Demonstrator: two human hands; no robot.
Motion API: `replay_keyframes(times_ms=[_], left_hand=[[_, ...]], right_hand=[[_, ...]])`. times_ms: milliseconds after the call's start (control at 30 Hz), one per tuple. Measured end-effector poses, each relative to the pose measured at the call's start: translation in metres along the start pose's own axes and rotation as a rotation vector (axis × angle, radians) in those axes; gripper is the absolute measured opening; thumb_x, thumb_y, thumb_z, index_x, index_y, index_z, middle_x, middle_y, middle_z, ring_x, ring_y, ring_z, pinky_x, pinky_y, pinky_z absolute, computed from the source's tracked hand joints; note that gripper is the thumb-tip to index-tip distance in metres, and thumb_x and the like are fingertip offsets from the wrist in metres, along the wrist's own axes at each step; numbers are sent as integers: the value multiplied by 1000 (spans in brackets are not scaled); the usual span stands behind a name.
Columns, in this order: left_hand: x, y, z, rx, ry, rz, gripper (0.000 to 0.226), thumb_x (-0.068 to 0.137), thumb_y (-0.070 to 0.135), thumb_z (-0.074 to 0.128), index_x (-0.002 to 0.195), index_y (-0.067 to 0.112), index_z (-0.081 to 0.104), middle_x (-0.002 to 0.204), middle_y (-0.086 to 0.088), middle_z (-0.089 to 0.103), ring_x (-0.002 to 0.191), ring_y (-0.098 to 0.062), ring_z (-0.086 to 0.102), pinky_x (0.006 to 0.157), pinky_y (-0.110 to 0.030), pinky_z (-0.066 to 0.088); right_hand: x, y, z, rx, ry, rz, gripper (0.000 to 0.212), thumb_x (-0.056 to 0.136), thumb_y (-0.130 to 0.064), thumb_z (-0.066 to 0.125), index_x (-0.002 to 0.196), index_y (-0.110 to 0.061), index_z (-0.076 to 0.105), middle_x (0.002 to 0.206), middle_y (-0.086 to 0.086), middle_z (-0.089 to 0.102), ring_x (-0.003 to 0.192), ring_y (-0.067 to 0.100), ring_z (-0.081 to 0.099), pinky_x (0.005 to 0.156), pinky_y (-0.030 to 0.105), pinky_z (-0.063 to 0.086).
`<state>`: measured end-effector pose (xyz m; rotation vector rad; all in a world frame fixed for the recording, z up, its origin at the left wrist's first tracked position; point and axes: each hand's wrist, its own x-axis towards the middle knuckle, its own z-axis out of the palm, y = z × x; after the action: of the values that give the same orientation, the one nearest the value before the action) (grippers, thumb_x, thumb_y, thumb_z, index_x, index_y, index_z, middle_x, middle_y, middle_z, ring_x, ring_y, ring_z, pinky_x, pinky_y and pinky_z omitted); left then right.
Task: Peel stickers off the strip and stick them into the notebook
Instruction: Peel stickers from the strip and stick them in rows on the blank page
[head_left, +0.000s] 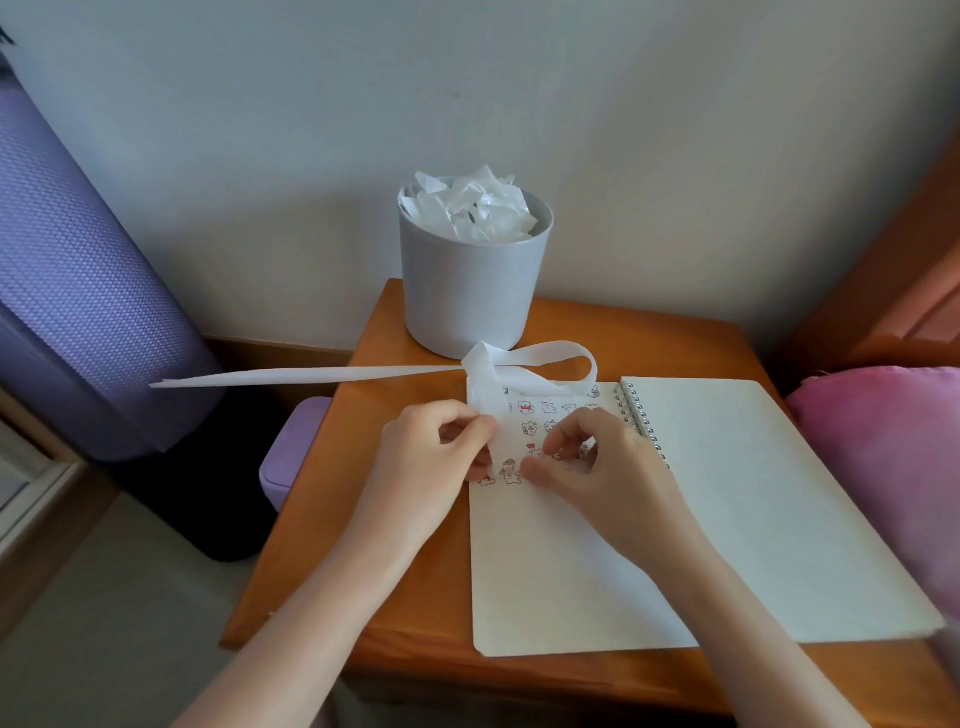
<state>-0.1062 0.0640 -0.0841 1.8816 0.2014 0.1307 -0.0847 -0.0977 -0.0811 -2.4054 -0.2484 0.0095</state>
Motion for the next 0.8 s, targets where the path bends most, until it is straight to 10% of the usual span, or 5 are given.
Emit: replay_keyframes(times_ms=[800], left_hand=[[1,-1,0,17,-10,13,14,91,25,57,93,17,68,84,7,70,73,0,67,61,-12,54]], right_hand=[[8,9,-2,47,-77,25,9,83,-26,69,81,-29,61,77,-15,58,59,-2,47,57,16,36]])
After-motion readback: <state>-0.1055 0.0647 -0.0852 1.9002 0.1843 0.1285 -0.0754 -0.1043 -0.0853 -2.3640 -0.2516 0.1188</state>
